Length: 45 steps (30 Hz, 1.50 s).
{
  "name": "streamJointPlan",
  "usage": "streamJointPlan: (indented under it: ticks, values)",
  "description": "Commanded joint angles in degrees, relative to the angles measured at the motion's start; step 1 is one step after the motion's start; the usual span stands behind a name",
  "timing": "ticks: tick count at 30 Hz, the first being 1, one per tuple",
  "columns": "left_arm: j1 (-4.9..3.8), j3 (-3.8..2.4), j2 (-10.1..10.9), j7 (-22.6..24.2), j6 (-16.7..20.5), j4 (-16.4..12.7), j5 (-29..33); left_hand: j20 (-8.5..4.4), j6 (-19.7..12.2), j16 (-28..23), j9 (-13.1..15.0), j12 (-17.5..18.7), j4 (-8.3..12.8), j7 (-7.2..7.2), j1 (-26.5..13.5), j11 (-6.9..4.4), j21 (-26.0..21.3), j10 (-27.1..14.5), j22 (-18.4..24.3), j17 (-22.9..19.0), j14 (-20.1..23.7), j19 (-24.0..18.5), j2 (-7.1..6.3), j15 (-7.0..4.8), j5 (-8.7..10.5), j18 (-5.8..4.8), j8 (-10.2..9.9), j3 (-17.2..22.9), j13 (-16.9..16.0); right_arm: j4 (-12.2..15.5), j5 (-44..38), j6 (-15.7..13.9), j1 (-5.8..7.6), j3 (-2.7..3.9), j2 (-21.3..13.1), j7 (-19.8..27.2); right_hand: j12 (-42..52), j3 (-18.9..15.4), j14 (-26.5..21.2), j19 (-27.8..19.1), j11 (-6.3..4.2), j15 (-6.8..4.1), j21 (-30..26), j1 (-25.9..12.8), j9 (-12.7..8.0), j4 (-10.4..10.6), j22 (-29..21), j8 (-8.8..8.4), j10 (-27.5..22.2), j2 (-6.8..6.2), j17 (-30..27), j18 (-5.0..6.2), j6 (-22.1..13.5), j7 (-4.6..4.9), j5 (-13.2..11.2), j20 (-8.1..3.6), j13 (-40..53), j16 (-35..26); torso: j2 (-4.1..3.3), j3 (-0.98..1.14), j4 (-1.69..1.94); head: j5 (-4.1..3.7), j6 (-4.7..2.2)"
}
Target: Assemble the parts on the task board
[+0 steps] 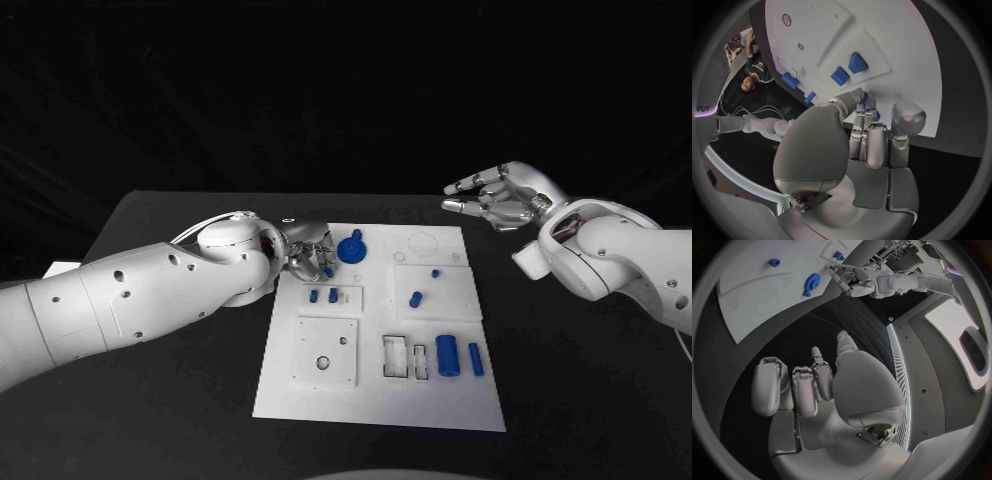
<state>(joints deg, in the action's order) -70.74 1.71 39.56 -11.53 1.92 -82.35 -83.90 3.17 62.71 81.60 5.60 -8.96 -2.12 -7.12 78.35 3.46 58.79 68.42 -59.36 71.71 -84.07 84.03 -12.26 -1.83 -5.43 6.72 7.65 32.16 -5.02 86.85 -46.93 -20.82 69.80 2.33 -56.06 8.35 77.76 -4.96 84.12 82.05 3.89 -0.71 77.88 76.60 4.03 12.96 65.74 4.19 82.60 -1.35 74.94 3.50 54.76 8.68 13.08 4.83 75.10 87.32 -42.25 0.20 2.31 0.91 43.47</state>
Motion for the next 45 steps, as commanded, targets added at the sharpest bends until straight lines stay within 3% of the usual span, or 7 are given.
streamJointPlan:
  ticks: [1,21,26,29,32,38,45]
  values:
    - [0.09,0.07,0.0,-1.1,-1.9,0.0,0.2,0.46,-1.6,-0.1,-0.6,0.6,0.0,-0.11,-0.5,0.17,-0.4,-1.0,0.2,-0.3,-2.6,1.4,-0.5,0.43,0.05,-0.32,-1.2,-0.5,0.2,0.1,-0.1,0.7,-0.04,0.01,0.0,0.4,0.1,-0.2,4.8,-0.2,-0.16,-0.09,-0.2,-0.4,0.0,0.0,0.0,0.01,-0.2,0.18,10.8,1.1,0.2,0.05,0.1,0.04,6.2,-0.2,-0.02,0.0,0.0,0.03,-0.01]
    - [0.08,0.07,0.4,-1.3,-0.1,0.0,0.2,0.93,-3.7,-0.5,-1.5,1.8,-0.1,-0.76,-1.1,0.88,-1.2,-3.2,0.7,-1.4,-2.3,1.2,-1.42,0.94,0.05,-0.23,-3.1,-1.2,0.6,-0.2,-0.4,1.1,-0.04,0.01,-0.1,-0.2,-1.3,-0.4,4.7,-0.3,-0.16,-0.1,-0.4,-0.2,0.0,-0.3,-0.4,0.01,-1.1,0.35,10.5,1.18,0.2,0.05,0.1,0.03,5.2,-0.4,0.0,-0.02,0.01,-0.09,-0.05]
    - [0.07,0.01,1.5,-0.2,2.9,0.3,2.1,1.18,-4.7,-0.9,-1.8,2.3,-0.3,-0.82,-1.1,1.18,-1.8,-4.4,1.2,-2.3,-2.1,1.1,-1.26,1.19,-0.02,-0.12,-3.8,-1.3,0.9,-0.7,-3.3,3.4,-0.04,0.01,-0.3,-3.0,-31.2,1.1,4.0,-1.9,-0.49,-0.48,-3.2,3.0,0.1,-2.1,-5.0,0.29,-18.3,2.09,8.0,2.02,0.7,-0.27,0.2,-0.29,-16.1,-2.4,0.04,-0.03,-0.02,-0.29,-0.16]
    - [0.0,-0.13,2.8,2.2,6.6,1.0,9.7,1.43,-3.8,-2.7,-1.7,2.4,-0.4,-1.15,-0.6,1.46,-4.7,-5.0,3.7,-5.7,-1.2,0.2,-0.82,1.4,-0.1,0.36,-3.5,-0.8,1.0,-0.8,-9.0,5.8,-0.04,0.01,-0.4,-5.3,-48.3,3.5,3.6,-2.6,-0.58,-0.58,-4.9,6.4,0.3,-3.3,-7.7,1.07,-24.4,2.26,5.8,2.36,2.8,-0.08,-0.5,-0.54,-29.6,-4.2,0.04,0.02,-0.03,-0.57,-0.34]
    - [-0.11,-0.25,4.4,7.2,10.3,1.7,23.5,1.65,-2.3,-4.5,-1.5,1.9,-0.3,-1.64,0.0,1.73,-8.6,-4.5,7.1,-8.7,-0.3,-1.0,-0.25,1.53,-0.12,1.06,-2.9,0.3,0.9,-0.4,-16.4,8.4,-0.04,0.01,-0.6,-7.5,-61.3,6.5,3.6,-2.4,0.41,0.28,-5.6,9.5,0.5,-4.3,-8.4,1.37,-21.5,0.21,5.0,2.6,4.8,-0.15,-0.8,-0.42,-43.0,-4.9,0.02,0.08,-0.06,-0.83,-0.49]
    - [-0.18,-0.21,7.7,20.2,13.3,1.1,57.9,2.31,-1.8,-17.4,-1.7,0.0,0.1,-2.14,0.7,2.06,-24.7,-4.1,20.1,-28.9,8.9,-9.0,0.18,1.95,0.05,3.56,-2.8,1.3,0.8,1.6,-30.7,11.4,-0.22,0.01,-1.1,-11.0,-69.4,11.0,3.7,-2.0,0.26,-0.1,-5.7,10.8,0.5,-5.5,-8.4,1.31,-17.5,-2.22,4.8,2.48,7.1,-0.57,-1.4,-0.11,-52.1,-5.1,-0.06,-0.11,0.02,-1.51,-0.87]
    - [-0.07,0.06,11.3,29.5,12.9,-3.2,84.1,2.05,-0.9,-18.2,-1.5,-4.1,-0.3,-1.47,-0.5,0.9,-25.7,-0.8,20.7,-30.5,9.9,-9.8,1.53,1.43,-0.11,3.79,-1.9,-1.2,-0.7,4.9,-45.4,12.3,-1.32,0.01,-1.3,-14.3,-72.8,13.9,3.6,-1.8,0.13,-0.06,-5.8,9.7,0.4,-5.5,-8.4,0.54,-15.8,-4.11,4.5,2.43,8.2,-0.77,-2.7,0.11,-56.9,-5.4,0.05,-0.19,0.02,-2.8,-0.82]
